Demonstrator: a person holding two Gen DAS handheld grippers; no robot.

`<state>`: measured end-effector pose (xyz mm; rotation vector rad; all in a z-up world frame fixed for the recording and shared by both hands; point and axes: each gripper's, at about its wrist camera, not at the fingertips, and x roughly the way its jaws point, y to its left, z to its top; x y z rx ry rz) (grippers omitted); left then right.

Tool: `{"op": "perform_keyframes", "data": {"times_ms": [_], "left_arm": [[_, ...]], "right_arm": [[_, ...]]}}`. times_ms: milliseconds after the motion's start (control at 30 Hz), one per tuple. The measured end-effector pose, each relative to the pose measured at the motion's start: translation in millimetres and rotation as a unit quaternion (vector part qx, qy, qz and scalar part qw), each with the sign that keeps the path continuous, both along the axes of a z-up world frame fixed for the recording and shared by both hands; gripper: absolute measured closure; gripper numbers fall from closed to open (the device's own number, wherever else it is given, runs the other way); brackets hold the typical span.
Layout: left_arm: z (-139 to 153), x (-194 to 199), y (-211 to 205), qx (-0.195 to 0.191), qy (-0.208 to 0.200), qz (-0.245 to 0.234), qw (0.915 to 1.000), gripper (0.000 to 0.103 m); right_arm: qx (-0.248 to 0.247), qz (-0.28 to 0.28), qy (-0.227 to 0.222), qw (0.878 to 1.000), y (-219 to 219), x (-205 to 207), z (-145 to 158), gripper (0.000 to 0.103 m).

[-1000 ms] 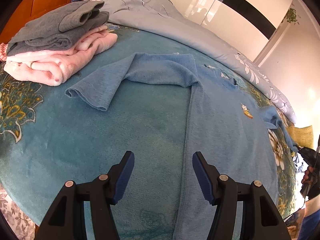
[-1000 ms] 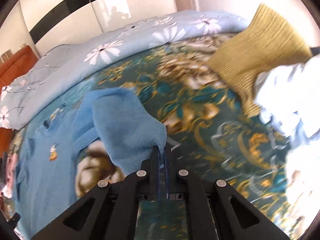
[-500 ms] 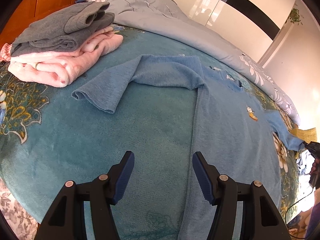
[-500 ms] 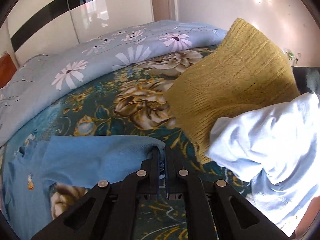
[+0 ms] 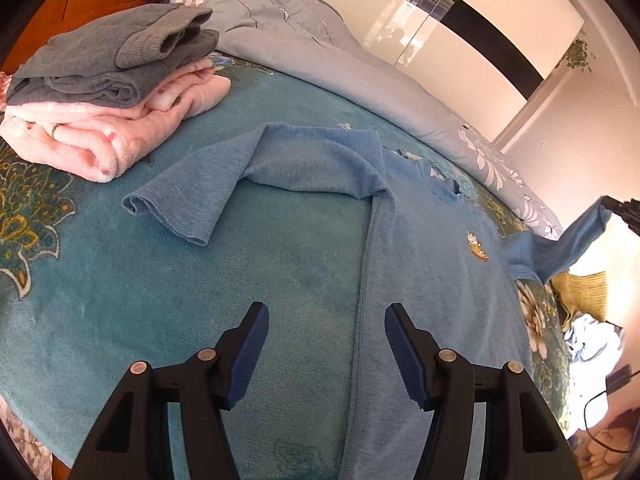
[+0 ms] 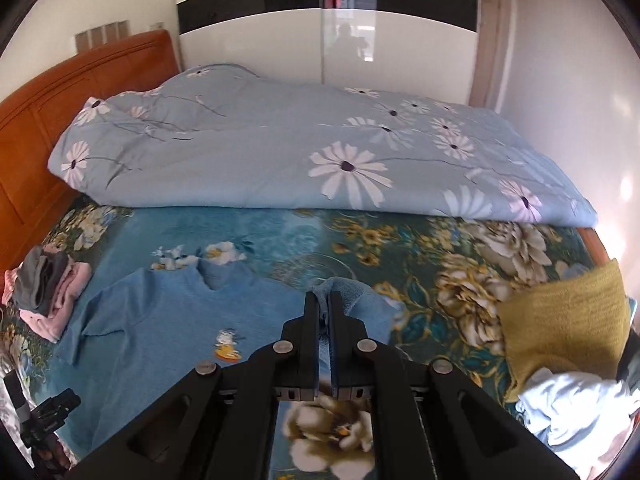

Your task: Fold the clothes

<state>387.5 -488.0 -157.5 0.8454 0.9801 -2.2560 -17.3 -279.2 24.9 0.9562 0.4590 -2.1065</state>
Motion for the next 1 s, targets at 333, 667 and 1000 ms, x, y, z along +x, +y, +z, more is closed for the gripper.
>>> {"op": "perform_keyframes", "data": {"times_ms": [333, 667, 1000], "left_arm": [[4.2, 13.5, -24.6, -0.001, 0.01, 0.009, 0.9999, 0.035], [-3.4, 19.3, -48.0, -0.001, -0.006, 0.02, 0.9998, 0.035], [3.8, -33.0, -55.0, 0.006, -0.008, -0.022, 0.9997, 0.035]], "right_arm": [[0.054, 0.141, -0.034, 0.988, -182.6, 88.0, -60.2, 0.099], [0.101, 0.177, -0.107, 0.973, -268.5, 132.6, -160.9, 0.099], [0.032, 0.212, -0.159, 0.964, -256.2, 123.3, -152.4, 0.072]]}}
